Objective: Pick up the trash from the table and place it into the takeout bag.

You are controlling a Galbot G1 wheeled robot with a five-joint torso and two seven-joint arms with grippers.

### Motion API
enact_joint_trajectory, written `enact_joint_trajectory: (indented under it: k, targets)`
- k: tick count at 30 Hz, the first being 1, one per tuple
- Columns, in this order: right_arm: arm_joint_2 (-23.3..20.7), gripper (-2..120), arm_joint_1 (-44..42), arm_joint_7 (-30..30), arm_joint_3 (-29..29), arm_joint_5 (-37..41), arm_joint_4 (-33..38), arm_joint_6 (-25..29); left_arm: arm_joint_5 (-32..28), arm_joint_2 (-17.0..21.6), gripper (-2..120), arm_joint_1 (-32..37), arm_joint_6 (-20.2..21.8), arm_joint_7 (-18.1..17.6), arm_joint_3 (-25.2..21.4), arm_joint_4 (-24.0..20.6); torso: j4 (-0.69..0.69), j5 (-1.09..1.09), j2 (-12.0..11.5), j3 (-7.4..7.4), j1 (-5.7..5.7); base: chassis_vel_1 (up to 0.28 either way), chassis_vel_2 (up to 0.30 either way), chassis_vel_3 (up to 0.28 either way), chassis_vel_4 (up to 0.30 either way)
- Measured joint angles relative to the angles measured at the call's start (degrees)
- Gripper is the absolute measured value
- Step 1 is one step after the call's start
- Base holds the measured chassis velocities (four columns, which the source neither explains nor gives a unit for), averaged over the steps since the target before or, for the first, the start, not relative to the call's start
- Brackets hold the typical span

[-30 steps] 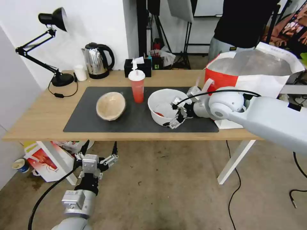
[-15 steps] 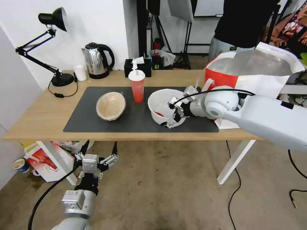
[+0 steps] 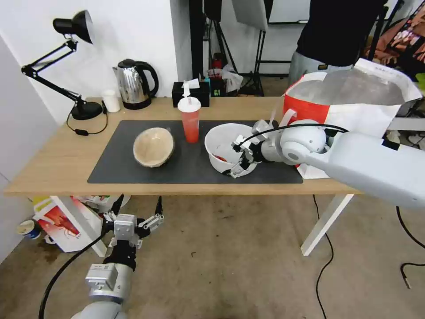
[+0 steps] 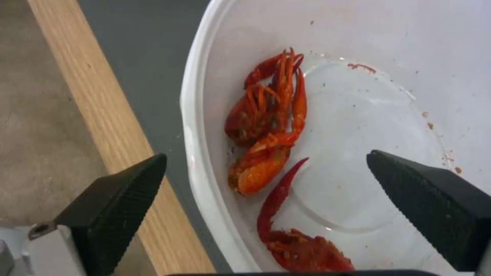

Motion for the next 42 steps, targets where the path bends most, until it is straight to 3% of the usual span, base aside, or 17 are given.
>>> enact_joint_trajectory:
  k: [32, 35, 42]
  targets:
    - [-0.1, 100, -1.3, -0.2, 0.0, -1.1, -1.6, 0.0, 0.0, 0.0, 100, 0.0, 0.0, 0.0, 0.0, 0.0, 0.0, 0.0, 0.0, 0.0, 0.0, 0.0, 0.0, 0.0, 0.0]
    - [0.1, 96, -1.0, -0.2, 0.0, -1.1, -1.9, 0.0, 0.0, 0.0, 100, 0.0, 0.0, 0.0, 0.0, 0.0, 0.0, 0.0, 0.0, 0.0, 0.0, 0.0, 0.0, 0.0, 0.0]
    - [0.6, 69, -0.6, -0.1, 0.0, -0.9, -2.3, 0.0, 0.0, 0.0, 100, 0.0, 0.0, 0.0, 0.0, 0.0, 0.0, 0.0, 0.0, 0.0, 0.0, 0.0, 0.0, 0.0, 0.0]
